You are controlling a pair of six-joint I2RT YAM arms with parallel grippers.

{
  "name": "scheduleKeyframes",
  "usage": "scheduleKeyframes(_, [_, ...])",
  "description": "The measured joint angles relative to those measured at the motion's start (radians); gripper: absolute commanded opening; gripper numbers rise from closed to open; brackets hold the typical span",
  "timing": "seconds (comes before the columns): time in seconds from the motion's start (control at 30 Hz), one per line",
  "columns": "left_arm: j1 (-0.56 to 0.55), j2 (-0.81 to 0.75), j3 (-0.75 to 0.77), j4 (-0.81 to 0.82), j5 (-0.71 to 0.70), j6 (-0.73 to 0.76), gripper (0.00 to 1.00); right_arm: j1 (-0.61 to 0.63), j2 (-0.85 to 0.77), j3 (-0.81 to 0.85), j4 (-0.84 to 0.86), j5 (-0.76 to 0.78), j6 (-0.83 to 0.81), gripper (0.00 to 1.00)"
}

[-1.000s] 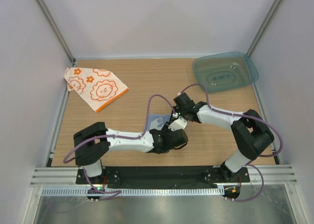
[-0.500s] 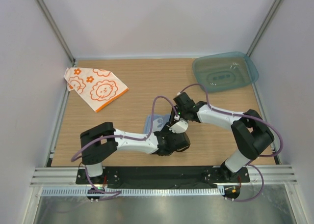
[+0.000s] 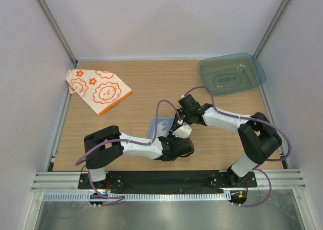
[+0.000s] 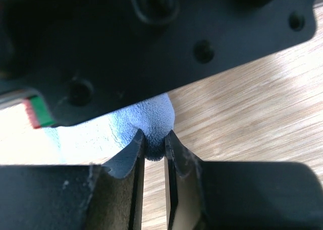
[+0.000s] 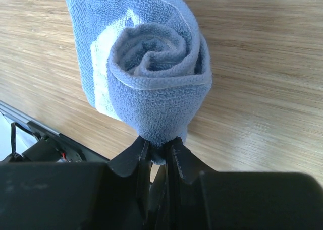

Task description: Roll the towels

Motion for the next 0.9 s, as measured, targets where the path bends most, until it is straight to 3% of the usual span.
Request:
scheduleKeyframes(0.1, [0.002, -0.009, -0.014, 0.018, 0.006, 0.001, 0.11, 0.0, 0.0, 0.002, -0.002, -0.002, 0.0, 0.32])
scheduleKeyframes(0.23, [0.023, -0.052, -0.06, 0.063, 0.056, -0.001, 0.1, 0.0, 0.0, 0.025, -0.031, -0.015, -0.005, 0.59])
scheduleKeyframes(0.4, [0.066, -0.135, -0.136, 0.143, 0.15, -0.002, 0.1, -0.008, 0.01, 0.104, -0.086, -0.003, -0.032, 0.75])
scheduleKeyframes(0.5, [0.098, -0.196, -0.185, 0.196, 0.228, -0.008, 0.1, -0.035, 0.023, 0.148, -0.118, 0.004, -0.058, 0.77])
scheduleKeyframes(0.77, [0.179, -0.268, -0.265, 0.211, 0.34, -0.025, 0.1, -0.267, 0.048, 0.215, -0.156, 0.003, -0.128, 0.78])
scheduleKeyframes(0.9, [0.189, -0.272, -0.273, 0.22, 0.368, -0.024, 0.1, -0.301, 0.064, 0.217, -0.174, 0.003, -0.151, 0.79])
